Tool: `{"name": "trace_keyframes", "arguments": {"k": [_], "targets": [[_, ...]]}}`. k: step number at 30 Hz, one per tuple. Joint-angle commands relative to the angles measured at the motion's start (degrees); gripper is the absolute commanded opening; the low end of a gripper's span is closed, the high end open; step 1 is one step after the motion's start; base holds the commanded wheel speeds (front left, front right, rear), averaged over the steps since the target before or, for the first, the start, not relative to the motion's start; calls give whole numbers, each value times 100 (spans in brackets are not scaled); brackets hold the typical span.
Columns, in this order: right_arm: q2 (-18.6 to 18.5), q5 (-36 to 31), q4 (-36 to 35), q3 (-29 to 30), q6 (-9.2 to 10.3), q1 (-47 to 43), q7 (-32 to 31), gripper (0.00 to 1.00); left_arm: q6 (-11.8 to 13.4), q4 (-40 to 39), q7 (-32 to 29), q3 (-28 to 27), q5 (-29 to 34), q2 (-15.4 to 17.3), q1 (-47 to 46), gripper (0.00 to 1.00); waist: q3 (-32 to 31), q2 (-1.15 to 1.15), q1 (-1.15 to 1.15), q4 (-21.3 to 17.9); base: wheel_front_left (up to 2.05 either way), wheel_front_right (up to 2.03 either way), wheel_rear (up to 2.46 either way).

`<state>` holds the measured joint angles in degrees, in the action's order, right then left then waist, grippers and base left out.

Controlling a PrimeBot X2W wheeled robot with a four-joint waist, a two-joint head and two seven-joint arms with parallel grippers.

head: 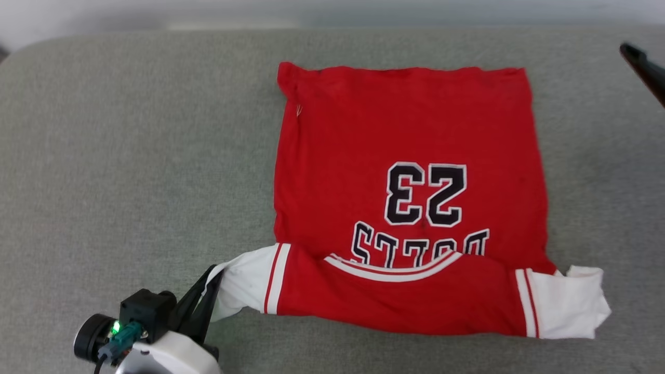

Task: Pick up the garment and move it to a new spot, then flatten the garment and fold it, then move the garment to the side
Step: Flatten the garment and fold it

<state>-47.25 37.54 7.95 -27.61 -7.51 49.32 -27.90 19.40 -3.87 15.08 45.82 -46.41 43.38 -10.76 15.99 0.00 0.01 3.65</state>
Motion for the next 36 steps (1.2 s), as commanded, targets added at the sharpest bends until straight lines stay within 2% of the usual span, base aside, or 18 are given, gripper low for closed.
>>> {"name": "trace_keyframes", "arguments": {"k": [1, 4, 8, 12, 18, 27, 28, 29, 36], "targets": [[-10, 158, 109, -202, 4, 219, -455, 100, 0, -39, 12, -30, 48, -36, -128, 0, 455, 0, -1, 310, 0, 0, 0], [-59, 254, 386, -502, 5, 1034, -1528, 100, -28, -115, 12, -43, 155, -105, -361, 0, 813, 0, -1, 504, 0, 0, 0], [241, 338, 978, -657, 3, 1692, -2572, 100, -73, -250, 13, -135, 281, -238, -573, 0, 1239, 0, -1, 691, 0, 0, 0], [538, 235, 1553, -534, 4, 2200, -3350, 100, -81, -393, 12, -220, 463, -324, -725, 0, 1627, 0, -1, 826, 0, 0, 0], [973, -115, 2094, -288, 4, 2457, -3678, 100, -44, -565, 12, -325, 687, -370, -862, 0, 2068, 0, -1, 953, 0, 0, 0], [1188, -187, 2487, -272, 3, 1739, -3718, 100, 4, -592, 8, -365, 812, -401, -907, 0, 2234, 0, -1, 1020, 0, 0, 0], [1173, -203, 2453, -264, 2, 1744, -3689, 44, 13, -581, 8, -370, 818, -401, -901, 0, 2212, 0, -1, 1015, 0, 0, 0], [1162, -206, 2418, -246, 2, 1767, -3672, 0, 28, -569, 8, -381, 819, -407, -889, 0, 2176, 0, -1, 1008, 0, 0, 0], [992, -86, 2082, -150, 4, 1954, -3171, 0, 53, -491, 9, -367, 795, -442, -724, 0, 1619, 0, -1, 858, 0, 0, 0]]}}
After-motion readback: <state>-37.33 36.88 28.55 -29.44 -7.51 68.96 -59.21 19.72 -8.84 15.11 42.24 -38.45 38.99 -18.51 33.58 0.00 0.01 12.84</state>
